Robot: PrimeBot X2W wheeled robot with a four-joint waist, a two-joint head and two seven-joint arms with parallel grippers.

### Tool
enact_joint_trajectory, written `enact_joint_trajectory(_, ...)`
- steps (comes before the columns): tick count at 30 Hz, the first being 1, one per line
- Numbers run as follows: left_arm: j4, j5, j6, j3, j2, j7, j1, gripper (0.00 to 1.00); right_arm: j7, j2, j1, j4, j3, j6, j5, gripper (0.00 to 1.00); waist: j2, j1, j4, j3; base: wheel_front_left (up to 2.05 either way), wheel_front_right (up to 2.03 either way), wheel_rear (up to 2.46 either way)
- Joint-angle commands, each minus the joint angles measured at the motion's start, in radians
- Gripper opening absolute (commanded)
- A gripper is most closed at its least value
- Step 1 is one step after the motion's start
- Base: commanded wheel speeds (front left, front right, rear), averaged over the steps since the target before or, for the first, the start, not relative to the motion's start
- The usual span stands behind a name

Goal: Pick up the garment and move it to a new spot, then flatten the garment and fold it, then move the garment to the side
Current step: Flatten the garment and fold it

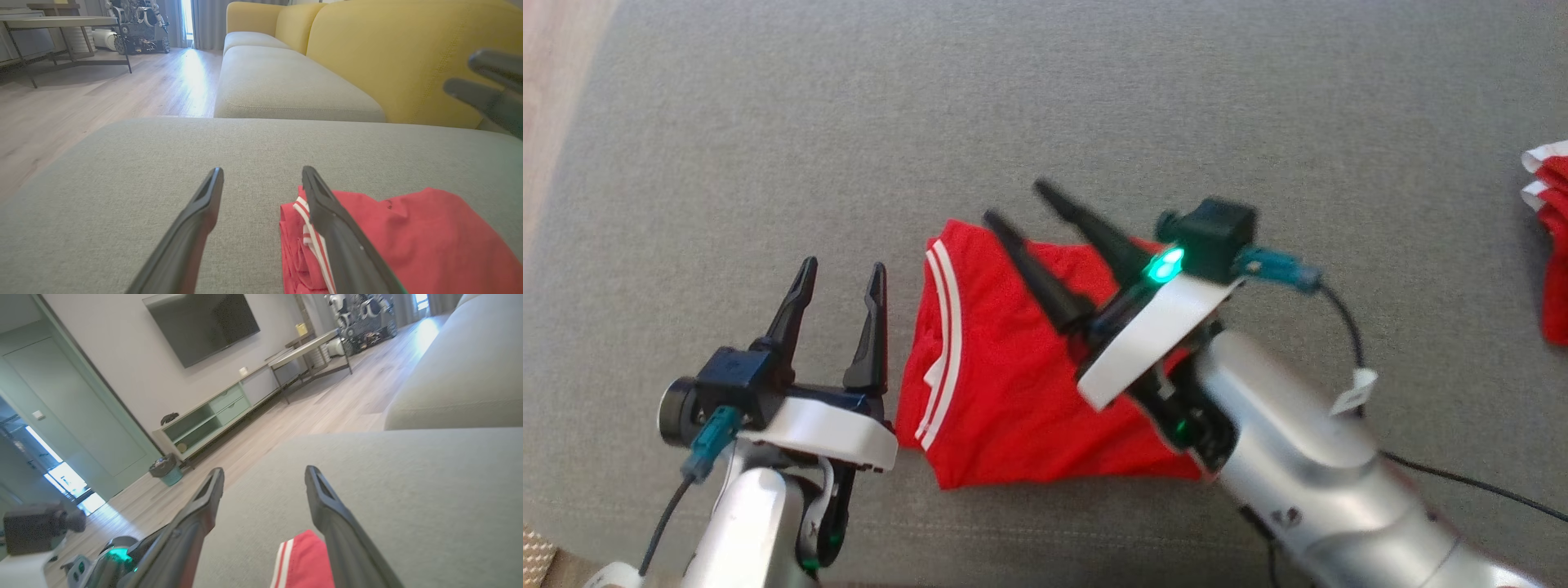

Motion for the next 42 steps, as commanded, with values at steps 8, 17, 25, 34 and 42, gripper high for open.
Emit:
enact_joint_trajectory(8, -0.036, 0.019, 0.004, 0.053, 0.015, -0.012, -0.028, 1.0, -0.011, -0.051, 0.069, -0.093, -0.265, 0.003, -0.182, 1.0, 0.0, 0.0, -0.036, -0.016, 0.0, 0.0, 0.0)
enact_joint_trajectory(17, -0.045, 0.018, 0.017, 0.08, 0.032, -0.012, 0.007, 1.0, 0.07, -0.095, 0.339, -0.247, -0.621, 0.003, -0.389, 1.0, 0.0, 0.0, -0.072, -0.051, 0.0, 0.0, 0.0)
enact_joint_trajectory(25, -0.055, 0.025, 0.04, 0.088, 0.054, -0.007, 0.068, 1.0, 0.121, -0.058, 0.534, -0.43, -0.78, 0.003, -0.533, 1.0, 0.0, 0.0, -0.089, -0.121, 0.0, 0.0, 0.0)
enact_joint_trajectory(34, -0.093, 0.026, 0.055, 0.085, 0.076, 0.021, 0.151, 1.0, 0.166, -0.039, 0.634, -0.511, -0.8, 0.003, -0.553, 1.0, 0.0, 0.0, -0.095, -0.202, 0.0, 0.0, 0.0)
enact_joint_trajectory(42, -0.127, 0.013, 0.065, 0.084, 0.088, 0.053, 0.214, 1.0, 0.189, -0.033, 0.69, -0.526, -0.793, 0.003, -0.553, 1.0, 0.0, 0.0, -0.095, -0.247, 0.0, 0.0, 0.0)
